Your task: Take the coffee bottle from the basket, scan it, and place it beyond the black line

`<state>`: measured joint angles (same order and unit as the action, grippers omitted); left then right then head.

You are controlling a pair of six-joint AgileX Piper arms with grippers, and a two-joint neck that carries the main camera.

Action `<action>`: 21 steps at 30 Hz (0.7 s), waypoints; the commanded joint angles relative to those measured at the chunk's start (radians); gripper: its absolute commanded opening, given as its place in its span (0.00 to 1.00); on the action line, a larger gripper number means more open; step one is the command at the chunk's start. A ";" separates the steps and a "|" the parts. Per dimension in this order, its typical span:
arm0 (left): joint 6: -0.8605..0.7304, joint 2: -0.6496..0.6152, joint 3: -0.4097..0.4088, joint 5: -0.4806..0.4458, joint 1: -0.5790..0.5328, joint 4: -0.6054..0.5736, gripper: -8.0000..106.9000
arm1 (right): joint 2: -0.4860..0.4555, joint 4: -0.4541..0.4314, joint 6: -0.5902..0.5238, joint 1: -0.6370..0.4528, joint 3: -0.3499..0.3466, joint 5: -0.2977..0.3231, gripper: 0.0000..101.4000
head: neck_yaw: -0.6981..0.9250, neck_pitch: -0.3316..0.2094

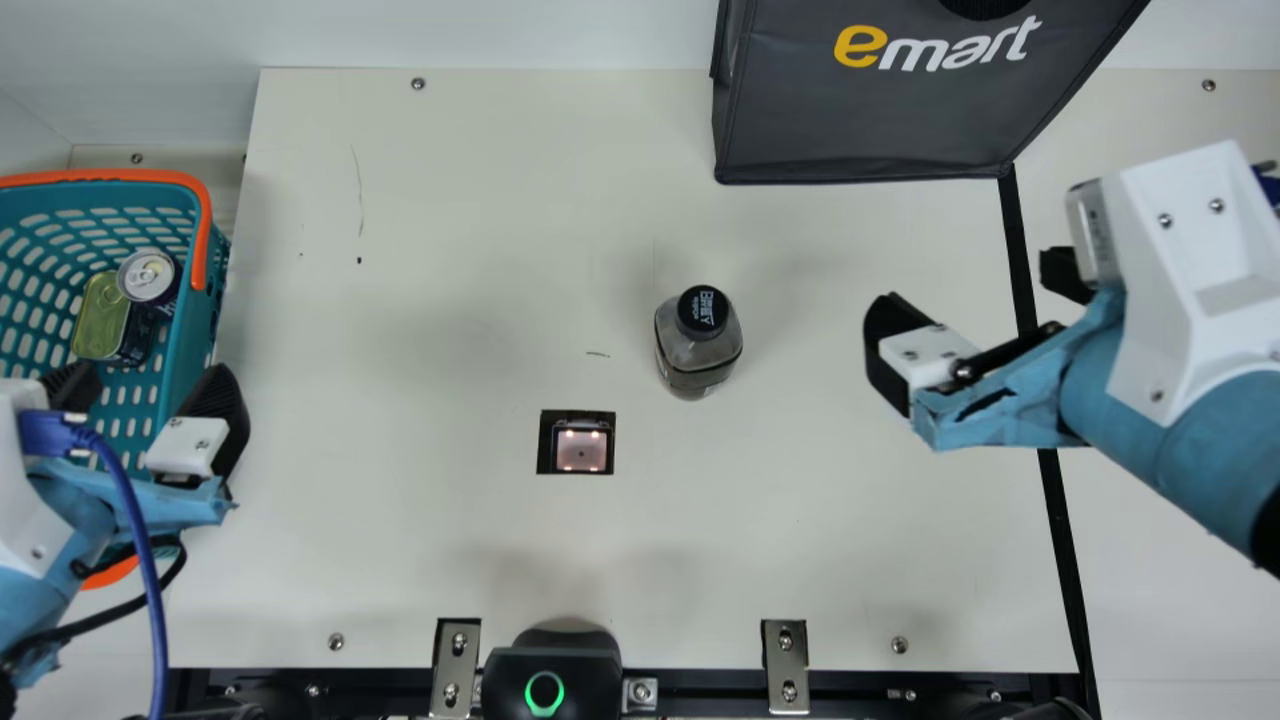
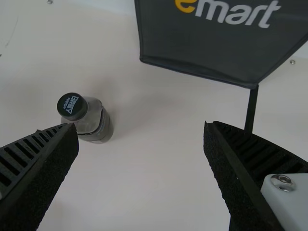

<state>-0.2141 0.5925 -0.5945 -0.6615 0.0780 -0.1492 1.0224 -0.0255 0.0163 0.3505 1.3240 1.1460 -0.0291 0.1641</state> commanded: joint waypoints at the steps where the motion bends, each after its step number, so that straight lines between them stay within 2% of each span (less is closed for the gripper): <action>1: 0.000 0.000 0.000 0.000 0.000 0.000 0.85 | 0.010 -0.006 0.007 0.025 -0.001 -0.003 0.90 | 0.002 -0.026; 21: 0.000 0.000 0.000 0.000 0.000 0.000 0.85 | 0.135 -0.027 0.047 0.194 -0.011 -0.049 0.90 | 0.002 -0.026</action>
<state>-0.2141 0.5925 -0.5945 -0.6615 0.0780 -0.1492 1.1509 -0.0535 0.0623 0.5389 1.3123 1.0961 -0.0291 0.1657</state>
